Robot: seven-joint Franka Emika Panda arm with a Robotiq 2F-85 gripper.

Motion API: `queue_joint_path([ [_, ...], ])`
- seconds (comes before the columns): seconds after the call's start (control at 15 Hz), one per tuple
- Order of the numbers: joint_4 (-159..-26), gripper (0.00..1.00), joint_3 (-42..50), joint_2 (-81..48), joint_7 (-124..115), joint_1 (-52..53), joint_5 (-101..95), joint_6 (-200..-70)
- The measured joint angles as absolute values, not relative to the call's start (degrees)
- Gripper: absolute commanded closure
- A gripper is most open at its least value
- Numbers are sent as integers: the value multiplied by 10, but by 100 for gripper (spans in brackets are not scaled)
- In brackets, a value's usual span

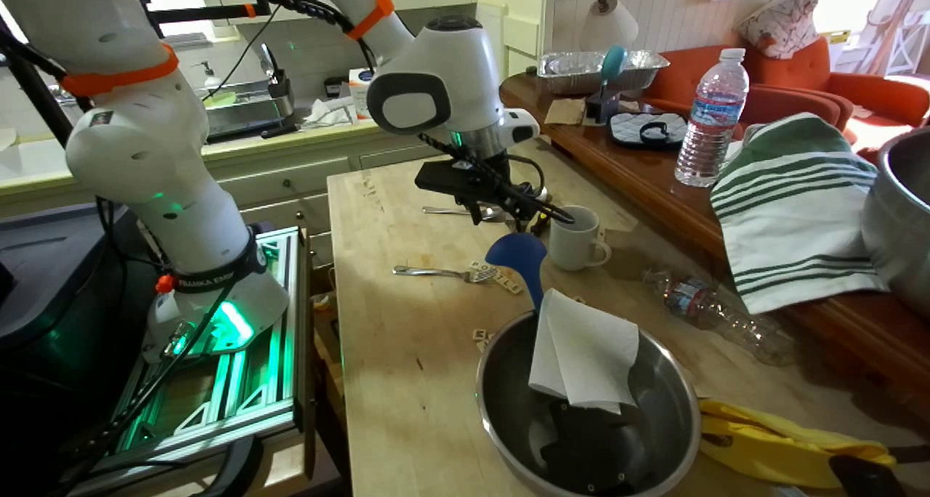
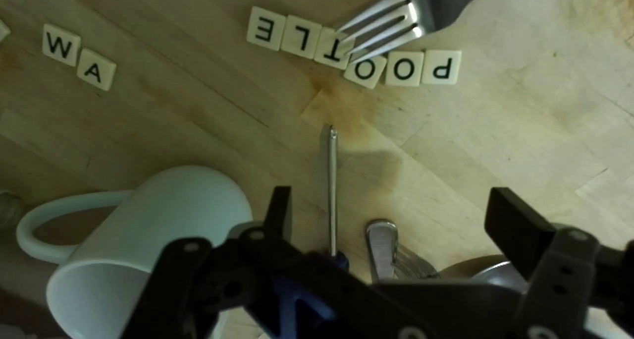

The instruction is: Put the screwdriver inside the white mug to the right

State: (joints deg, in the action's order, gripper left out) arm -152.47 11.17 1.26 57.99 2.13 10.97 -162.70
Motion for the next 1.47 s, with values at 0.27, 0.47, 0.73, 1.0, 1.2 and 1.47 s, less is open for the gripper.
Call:
queue_joint_path([
  [0.27,-1519,16,103,-19,658,26,203,-1656],
  [0.47,-1509,40,93,-37,722,25,272,-1663],
  [0.73,-1491,42,77,-58,792,20,353,-1663],
  [1.0,-1471,44,61,-81,839,7,413,-1663],
  [1.2,-1455,61,51,-100,865,-8,443,-1663],
  [1.47,-1436,74,32,-121,886,-29,467,-1663],
])
